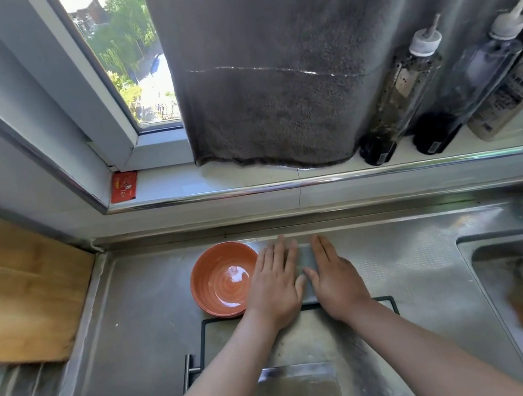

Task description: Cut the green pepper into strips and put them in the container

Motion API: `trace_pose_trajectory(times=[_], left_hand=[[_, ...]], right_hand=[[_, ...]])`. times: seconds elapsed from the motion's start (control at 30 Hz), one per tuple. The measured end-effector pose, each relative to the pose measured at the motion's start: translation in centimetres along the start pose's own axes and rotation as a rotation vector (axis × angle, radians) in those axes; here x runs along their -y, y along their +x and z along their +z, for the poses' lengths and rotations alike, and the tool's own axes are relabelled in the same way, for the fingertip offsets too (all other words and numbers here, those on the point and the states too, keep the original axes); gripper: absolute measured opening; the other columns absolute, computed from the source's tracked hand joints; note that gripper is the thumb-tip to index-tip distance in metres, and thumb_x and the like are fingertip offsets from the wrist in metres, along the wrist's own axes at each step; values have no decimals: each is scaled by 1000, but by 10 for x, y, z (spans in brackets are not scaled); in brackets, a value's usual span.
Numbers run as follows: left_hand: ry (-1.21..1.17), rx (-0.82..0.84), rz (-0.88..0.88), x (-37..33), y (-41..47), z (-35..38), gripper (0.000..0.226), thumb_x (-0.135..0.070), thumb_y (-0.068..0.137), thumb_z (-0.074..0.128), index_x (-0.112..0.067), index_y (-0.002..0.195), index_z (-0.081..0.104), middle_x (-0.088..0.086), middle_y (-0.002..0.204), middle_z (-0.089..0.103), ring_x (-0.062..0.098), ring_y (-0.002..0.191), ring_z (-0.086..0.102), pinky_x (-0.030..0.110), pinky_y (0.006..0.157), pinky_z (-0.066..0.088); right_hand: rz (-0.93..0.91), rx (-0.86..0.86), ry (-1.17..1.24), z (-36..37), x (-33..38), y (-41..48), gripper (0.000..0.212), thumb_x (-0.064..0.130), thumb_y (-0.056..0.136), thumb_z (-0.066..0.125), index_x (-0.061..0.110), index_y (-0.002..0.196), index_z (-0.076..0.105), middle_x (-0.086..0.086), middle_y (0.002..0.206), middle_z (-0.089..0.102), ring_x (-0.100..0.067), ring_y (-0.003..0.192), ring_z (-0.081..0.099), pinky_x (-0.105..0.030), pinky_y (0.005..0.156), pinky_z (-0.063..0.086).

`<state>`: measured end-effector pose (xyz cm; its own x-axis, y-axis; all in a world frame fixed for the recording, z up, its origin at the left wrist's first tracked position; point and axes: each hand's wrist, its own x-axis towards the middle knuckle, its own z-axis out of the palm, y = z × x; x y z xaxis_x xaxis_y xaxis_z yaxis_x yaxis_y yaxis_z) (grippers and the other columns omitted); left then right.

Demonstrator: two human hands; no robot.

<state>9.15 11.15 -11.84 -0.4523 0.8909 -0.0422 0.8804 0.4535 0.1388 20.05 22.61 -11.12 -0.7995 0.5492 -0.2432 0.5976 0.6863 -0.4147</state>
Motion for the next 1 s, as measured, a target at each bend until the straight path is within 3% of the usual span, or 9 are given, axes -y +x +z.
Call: trace_pose_trajectory(times=[0.17, 0.3, 0.4, 0.47, 0.57, 0.7, 1.0], left_hand=[[-39, -46, -41, -6, 0, 4, 62, -41, 96, 36, -7, 148, 42, 16, 147, 47, 34, 139, 39, 49, 122, 13], [-60, -12, -35, -4, 2, 6, 64, -42, 96, 33, -5, 148, 40, 18, 150, 43, 33, 144, 33, 49, 120, 13], [-48, 50, -29, -1, 5, -6, 76, -50, 95, 20, -3, 155, 20, 17, 162, 20, 28, 152, 11, 44, 121, -8], [-57, 131, -48, 5, 5, -14, 78, -53, 97, 26, -8, 157, 8, 13, 165, 1, 25, 153, -7, 43, 118, -17], [-36, 168, -53, 21, -2, -24, 90, -67, 90, 29, -13, 158, 7, 5, 166, 2, 20, 152, -8, 48, 118, -19], [27, 241, 53, 40, -7, -30, 100, -77, 86, 36, -19, 159, 0, -2, 167, 3, 15, 152, -12, 47, 118, -20], [1, 244, 65, 37, -7, -40, 100, -76, 87, 42, -18, 159, 4, -2, 166, 7, 17, 152, -8, 42, 122, -11]], right_hand=[[19, 23, -21, -4, -3, 0, 64, 43, 108, 32, 20, 162, 7, 2, 168, 9, -19, 150, 26, -45, 123, 14], [33, 66, -31, -9, 1, 0, 64, 45, 108, 30, 22, 161, 4, 2, 169, 4, -21, 149, 28, -48, 123, 12], [21, 120, -4, -14, 0, 4, 68, 47, 107, 33, 20, 161, 1, 0, 170, -2, -20, 154, 16, -47, 121, 19], [18, 106, 35, -18, 0, 4, 75, 48, 105, 39, 17, 162, 0, -1, 169, -8, -23, 154, 16, -43, 118, 26], [-61, 94, 84, -25, -2, -2, 95, 53, 98, 54, 16, 162, -5, 1, 169, -13, -21, 155, 12, -39, 119, 25], [-158, 221, 36, -34, -15, -6, 123, 61, 81, 72, 18, 161, -11, 4, 168, -14, -12, 155, -2, -36, 124, 15], [-102, 320, -45, -47, -11, -6, 122, 64, 80, 71, 28, 160, -15, 14, 165, -24, -6, 154, -6, -57, 123, 6]])
